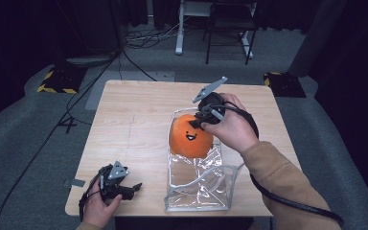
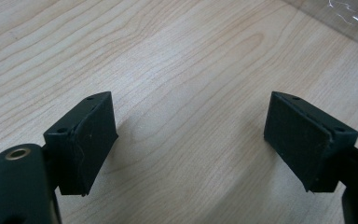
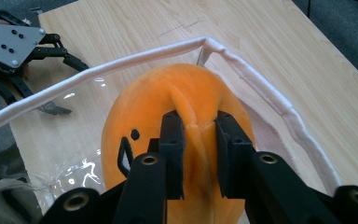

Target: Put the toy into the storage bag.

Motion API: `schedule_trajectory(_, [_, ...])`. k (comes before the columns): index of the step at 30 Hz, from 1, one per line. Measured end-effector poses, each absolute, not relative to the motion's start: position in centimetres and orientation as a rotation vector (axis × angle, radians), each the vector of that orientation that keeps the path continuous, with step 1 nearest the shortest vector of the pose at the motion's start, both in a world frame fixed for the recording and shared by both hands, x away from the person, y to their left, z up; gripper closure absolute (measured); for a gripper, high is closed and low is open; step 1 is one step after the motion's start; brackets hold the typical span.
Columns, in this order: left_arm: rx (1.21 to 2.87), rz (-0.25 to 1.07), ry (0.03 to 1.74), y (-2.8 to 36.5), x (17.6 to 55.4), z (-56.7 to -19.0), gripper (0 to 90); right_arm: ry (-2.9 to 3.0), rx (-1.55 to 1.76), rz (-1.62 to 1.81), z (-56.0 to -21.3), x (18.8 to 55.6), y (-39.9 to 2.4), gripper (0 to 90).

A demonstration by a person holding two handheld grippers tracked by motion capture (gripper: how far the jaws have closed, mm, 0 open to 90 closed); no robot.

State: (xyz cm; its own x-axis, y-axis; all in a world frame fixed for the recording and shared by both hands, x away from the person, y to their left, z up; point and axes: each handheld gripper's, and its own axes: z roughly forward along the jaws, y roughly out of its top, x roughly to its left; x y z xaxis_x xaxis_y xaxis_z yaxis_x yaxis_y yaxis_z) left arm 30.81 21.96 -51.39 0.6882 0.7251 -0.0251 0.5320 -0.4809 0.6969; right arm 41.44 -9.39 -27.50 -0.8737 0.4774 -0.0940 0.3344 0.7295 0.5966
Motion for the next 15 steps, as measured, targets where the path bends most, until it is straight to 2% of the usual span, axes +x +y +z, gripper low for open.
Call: schedule_trajectory(15, [2.197, 0.362, 0.965, 21.9, 30.8, -51.4, 17.0, 2.768, 0.633, 0.781, -31.1, 42.0, -7.9, 74.7])
